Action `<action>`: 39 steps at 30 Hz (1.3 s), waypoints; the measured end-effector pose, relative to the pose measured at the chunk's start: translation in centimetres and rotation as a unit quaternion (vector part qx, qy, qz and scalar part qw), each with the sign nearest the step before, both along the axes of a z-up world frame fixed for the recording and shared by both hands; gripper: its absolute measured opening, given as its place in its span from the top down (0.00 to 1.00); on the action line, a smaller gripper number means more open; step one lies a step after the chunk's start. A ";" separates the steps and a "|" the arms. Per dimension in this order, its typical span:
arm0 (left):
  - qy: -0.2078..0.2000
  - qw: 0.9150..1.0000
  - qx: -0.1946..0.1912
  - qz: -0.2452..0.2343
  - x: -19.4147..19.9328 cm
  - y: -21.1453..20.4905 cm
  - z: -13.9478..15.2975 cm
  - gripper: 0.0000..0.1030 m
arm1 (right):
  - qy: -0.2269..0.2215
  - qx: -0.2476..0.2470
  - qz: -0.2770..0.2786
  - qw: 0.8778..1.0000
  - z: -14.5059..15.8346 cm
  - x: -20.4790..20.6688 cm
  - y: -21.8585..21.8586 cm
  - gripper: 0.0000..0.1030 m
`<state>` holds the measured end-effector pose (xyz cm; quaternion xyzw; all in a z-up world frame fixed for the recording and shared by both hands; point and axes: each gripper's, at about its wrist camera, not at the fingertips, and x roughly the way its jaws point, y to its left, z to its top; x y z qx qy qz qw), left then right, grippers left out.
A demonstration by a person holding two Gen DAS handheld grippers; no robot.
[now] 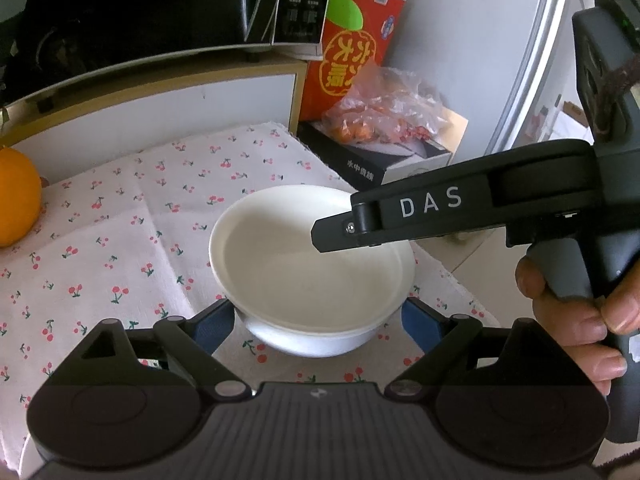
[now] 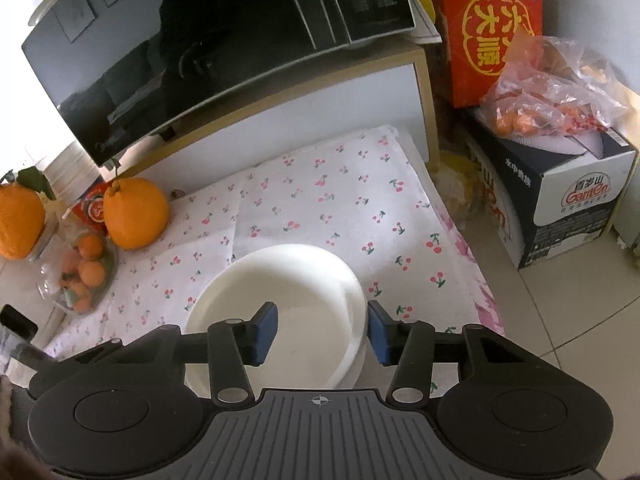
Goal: Organize plates and bowls
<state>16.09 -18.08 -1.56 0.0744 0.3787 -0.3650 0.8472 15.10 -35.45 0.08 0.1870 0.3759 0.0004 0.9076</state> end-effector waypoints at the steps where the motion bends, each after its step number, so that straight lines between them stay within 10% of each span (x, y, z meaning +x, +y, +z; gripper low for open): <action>1: -0.001 1.000 -0.002 0.001 -0.1 0.1 0.2 0.13 | -0.002 -0.002 -0.001 1.000 0.2 -0.1 0.1 0.54; 39: -0.023 0.993 -0.070 0.088 -5.1 8.8 7.4 0.13 | -0.090 -0.011 0.075 0.993 8.1 -6.4 9.1 0.54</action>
